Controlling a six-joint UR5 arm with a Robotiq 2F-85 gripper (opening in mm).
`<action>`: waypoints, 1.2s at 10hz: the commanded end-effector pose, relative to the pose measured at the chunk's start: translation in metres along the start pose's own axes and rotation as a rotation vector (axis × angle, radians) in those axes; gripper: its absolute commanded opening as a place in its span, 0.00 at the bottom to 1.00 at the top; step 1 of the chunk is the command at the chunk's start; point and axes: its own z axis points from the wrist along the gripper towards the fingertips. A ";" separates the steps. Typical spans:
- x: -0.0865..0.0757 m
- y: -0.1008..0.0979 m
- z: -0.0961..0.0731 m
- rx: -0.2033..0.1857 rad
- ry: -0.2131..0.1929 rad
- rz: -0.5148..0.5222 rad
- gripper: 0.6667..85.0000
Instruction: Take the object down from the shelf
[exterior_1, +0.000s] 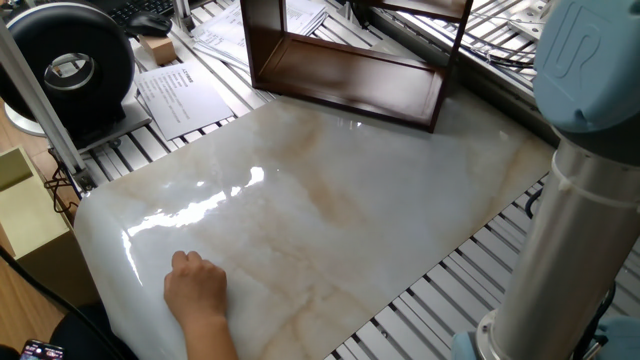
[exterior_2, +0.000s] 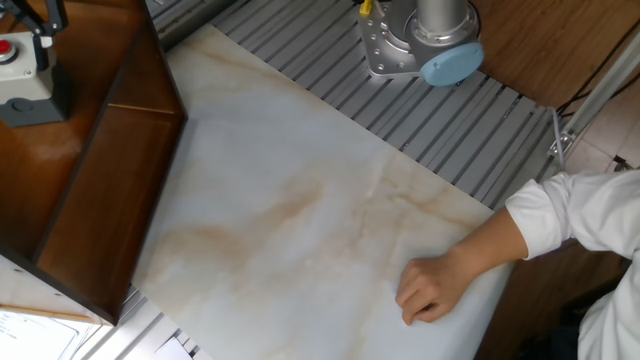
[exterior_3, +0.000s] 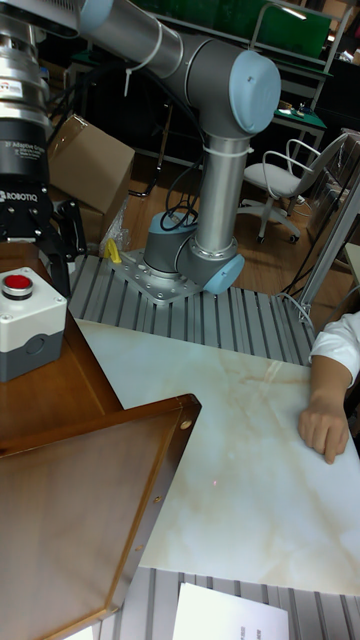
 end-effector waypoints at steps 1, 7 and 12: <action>-0.003 0.004 0.000 -0.010 -0.028 -0.002 1.00; -0.006 0.006 0.004 -0.020 -0.048 0.011 1.00; -0.002 0.005 0.004 -0.021 -0.051 0.009 1.00</action>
